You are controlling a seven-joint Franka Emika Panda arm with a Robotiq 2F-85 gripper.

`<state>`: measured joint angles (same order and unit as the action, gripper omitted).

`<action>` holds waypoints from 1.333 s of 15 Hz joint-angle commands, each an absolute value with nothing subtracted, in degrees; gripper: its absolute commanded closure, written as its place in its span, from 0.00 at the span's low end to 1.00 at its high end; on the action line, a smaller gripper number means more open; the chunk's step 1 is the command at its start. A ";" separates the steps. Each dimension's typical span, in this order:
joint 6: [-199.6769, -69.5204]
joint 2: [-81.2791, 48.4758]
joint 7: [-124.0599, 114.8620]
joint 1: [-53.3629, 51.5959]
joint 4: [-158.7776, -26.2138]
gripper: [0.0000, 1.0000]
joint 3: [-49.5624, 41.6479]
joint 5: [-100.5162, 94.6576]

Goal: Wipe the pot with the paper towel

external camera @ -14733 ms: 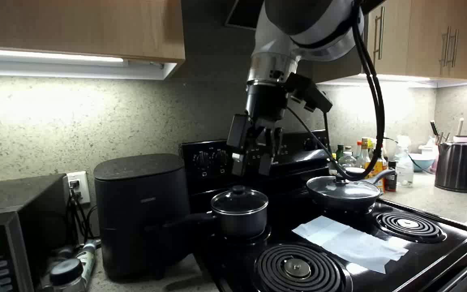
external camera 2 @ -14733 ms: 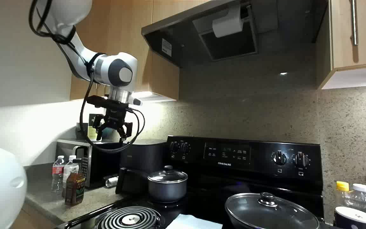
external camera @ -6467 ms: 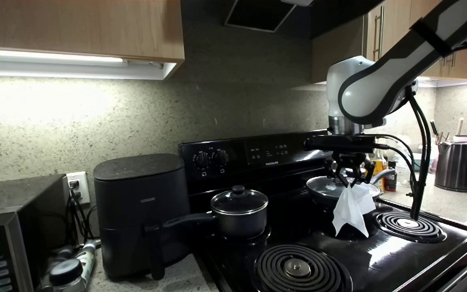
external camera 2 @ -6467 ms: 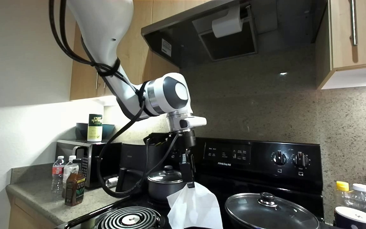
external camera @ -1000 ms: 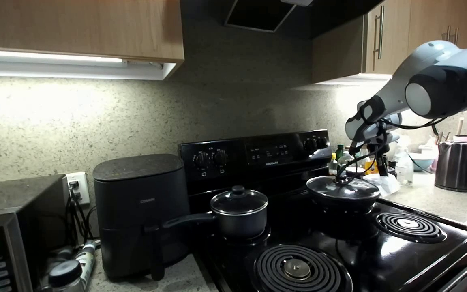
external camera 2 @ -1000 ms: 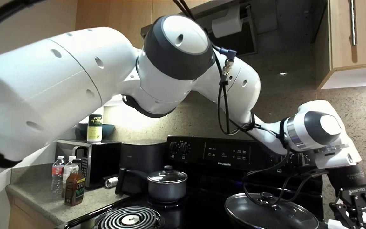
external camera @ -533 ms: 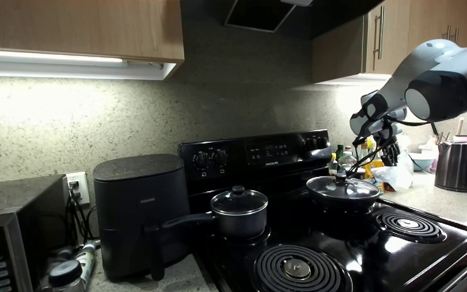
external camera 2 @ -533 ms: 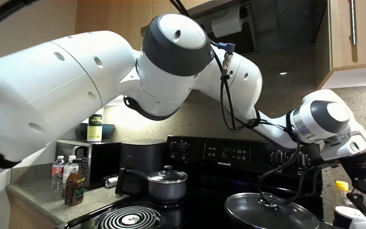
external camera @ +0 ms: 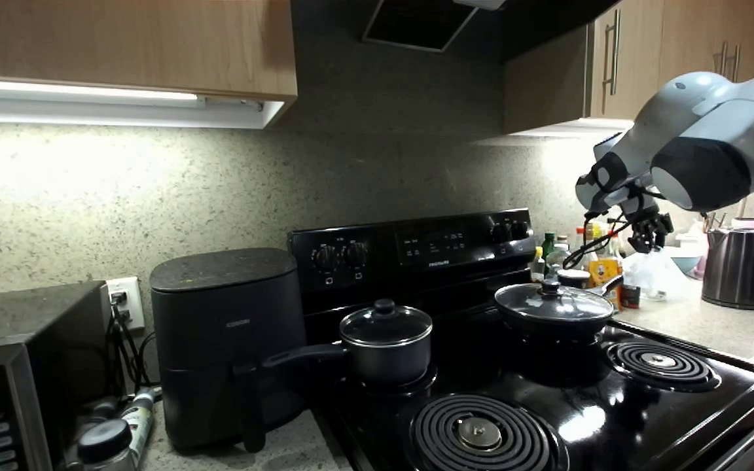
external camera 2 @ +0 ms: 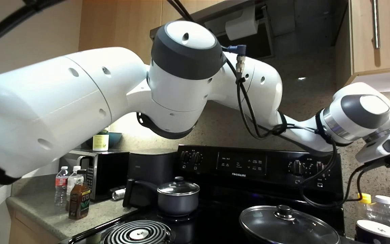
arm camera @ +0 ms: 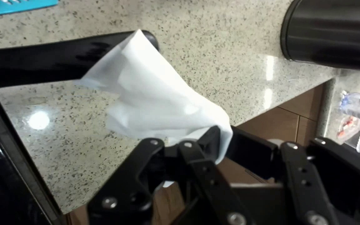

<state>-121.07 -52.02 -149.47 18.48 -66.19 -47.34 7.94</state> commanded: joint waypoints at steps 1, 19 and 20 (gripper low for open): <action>-118.35 -55.76 -149.33 14.00 -64.24 0.98 -56.88 15.22; -116.36 -42.49 -114.13 11.14 -73.97 0.98 -40.16 18.95; -114.81 -41.54 -112.52 11.18 -74.88 0.98 -39.76 19.26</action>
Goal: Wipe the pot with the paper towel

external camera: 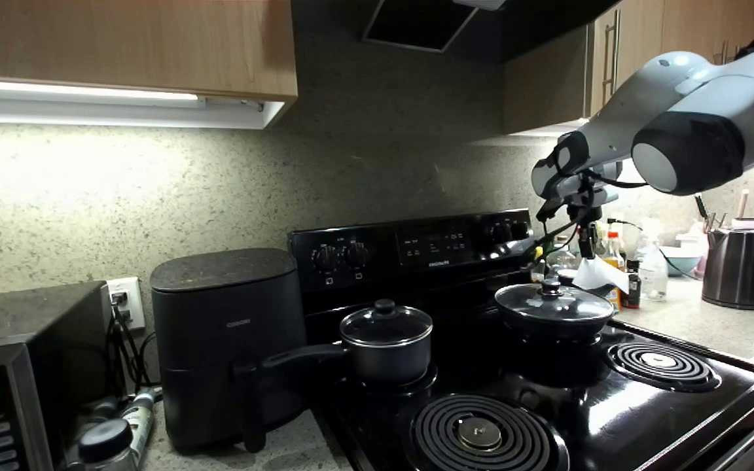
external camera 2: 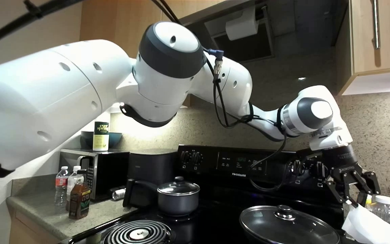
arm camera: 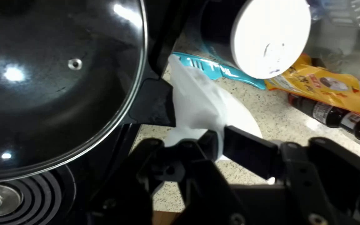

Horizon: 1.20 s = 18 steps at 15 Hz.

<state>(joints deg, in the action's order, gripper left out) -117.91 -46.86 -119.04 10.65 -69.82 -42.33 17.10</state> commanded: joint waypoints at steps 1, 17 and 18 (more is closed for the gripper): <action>-113.43 -40.67 -110.73 11.35 -75.74 0.98 -39.33 19.74; -104.50 -41.61 -108.39 23.91 -70.61 0.98 -26.41 16.50; -106.30 -42.16 -109.18 23.68 -70.28 0.98 -26.91 16.09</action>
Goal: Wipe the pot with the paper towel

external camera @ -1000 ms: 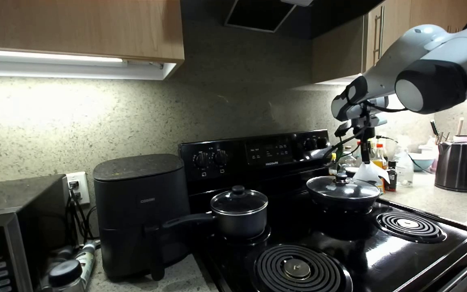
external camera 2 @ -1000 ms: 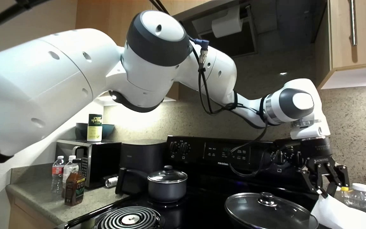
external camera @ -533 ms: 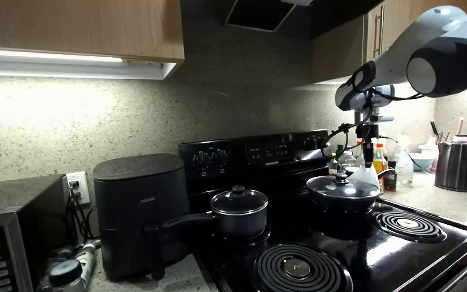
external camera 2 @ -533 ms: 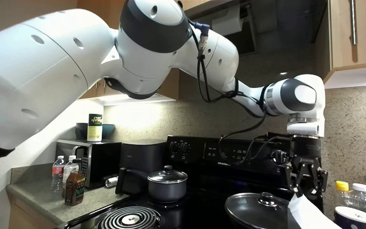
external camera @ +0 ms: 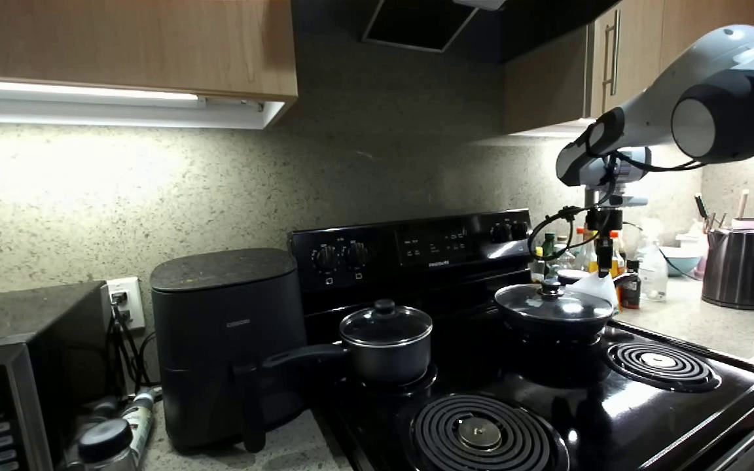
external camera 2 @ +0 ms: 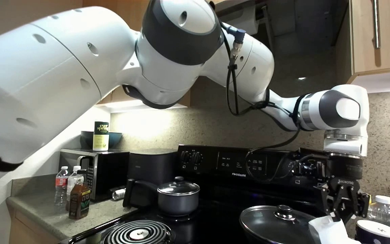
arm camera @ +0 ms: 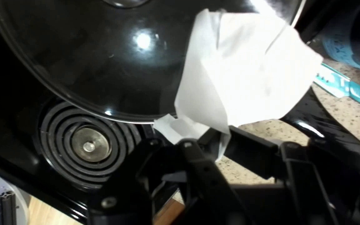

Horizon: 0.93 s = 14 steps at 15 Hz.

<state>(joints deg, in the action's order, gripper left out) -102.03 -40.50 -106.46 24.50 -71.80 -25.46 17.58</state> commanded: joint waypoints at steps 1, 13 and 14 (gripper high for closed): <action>-107.46 -42.65 -109.83 23.55 -69.96 0.98 -27.20 15.82; -109.76 -51.14 -111.53 22.82 -64.31 0.98 -28.06 12.60; -110.04 -52.25 -112.57 22.86 -63.57 0.98 -28.61 12.29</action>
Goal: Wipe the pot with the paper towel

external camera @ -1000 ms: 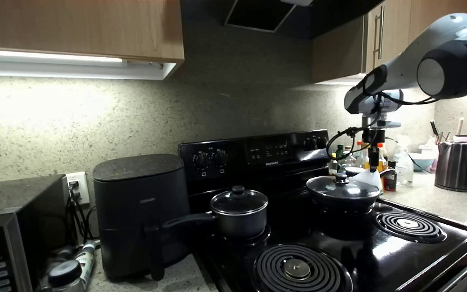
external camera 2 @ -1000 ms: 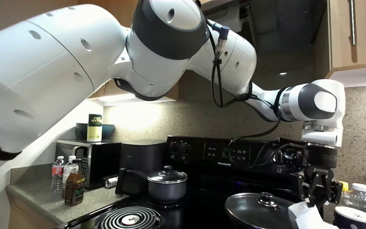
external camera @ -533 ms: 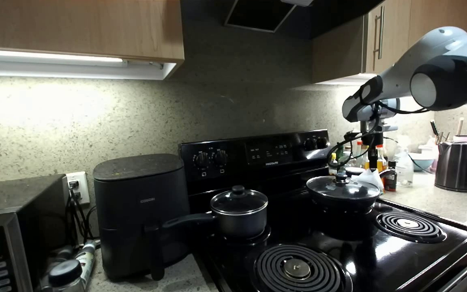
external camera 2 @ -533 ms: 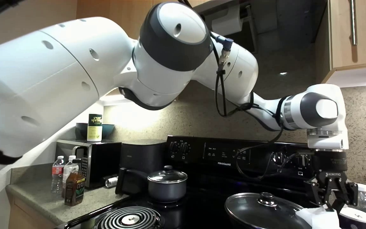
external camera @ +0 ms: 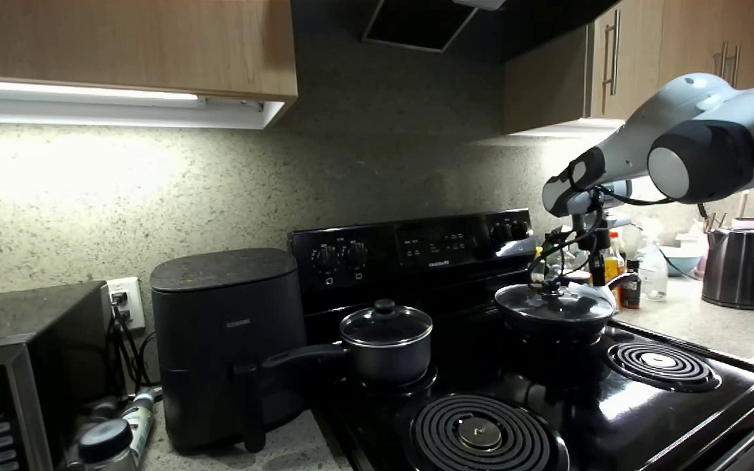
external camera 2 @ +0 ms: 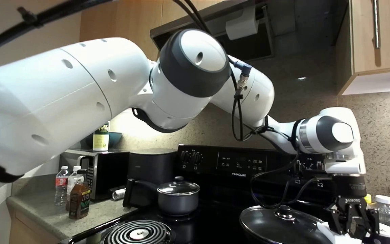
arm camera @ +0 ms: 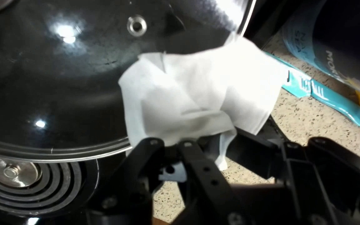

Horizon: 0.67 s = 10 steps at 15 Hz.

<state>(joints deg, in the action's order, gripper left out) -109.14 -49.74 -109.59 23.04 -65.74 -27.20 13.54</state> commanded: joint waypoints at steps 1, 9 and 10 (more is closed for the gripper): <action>-110.13 -52.77 -113.15 22.97 -63.09 0.98 -28.87 12.25; -111.32 -56.20 -122.21 22.95 -58.86 0.98 -33.39 11.64; -111.81 -56.62 -123.80 22.83 -58.49 0.98 -34.30 11.39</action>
<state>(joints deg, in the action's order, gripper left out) -109.26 -54.29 -119.18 23.01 -60.27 -31.83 12.93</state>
